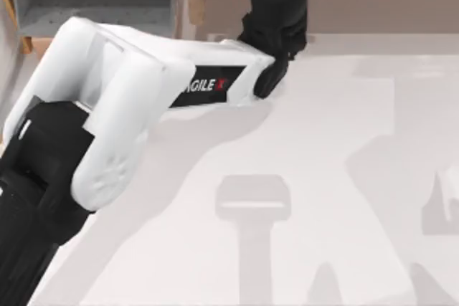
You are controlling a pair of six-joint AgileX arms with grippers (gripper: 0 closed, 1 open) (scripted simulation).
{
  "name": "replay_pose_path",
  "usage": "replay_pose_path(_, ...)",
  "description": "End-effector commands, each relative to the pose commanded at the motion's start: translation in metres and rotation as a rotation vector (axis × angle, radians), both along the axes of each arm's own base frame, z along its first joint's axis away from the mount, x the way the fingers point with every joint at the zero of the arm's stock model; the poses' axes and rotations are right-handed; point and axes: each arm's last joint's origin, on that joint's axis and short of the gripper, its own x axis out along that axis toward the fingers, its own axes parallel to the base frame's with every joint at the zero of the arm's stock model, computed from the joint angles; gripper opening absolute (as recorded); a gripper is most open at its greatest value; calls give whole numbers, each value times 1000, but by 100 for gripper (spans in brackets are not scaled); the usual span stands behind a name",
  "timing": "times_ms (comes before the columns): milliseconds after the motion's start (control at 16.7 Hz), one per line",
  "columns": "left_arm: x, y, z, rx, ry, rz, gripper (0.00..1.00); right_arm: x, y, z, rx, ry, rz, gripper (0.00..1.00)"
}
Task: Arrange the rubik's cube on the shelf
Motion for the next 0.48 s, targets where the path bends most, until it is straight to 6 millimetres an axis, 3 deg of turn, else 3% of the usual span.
replay_pose_path(60, 0, 0, 0, 0, 0, 0, 0, 0, 0, 0, 0, 0, 0, 100)
replay_pose_path(480, 0, 0, 0, 0, 0, 0, 53, 0, 0, 0, 0, 0, 0, 100)
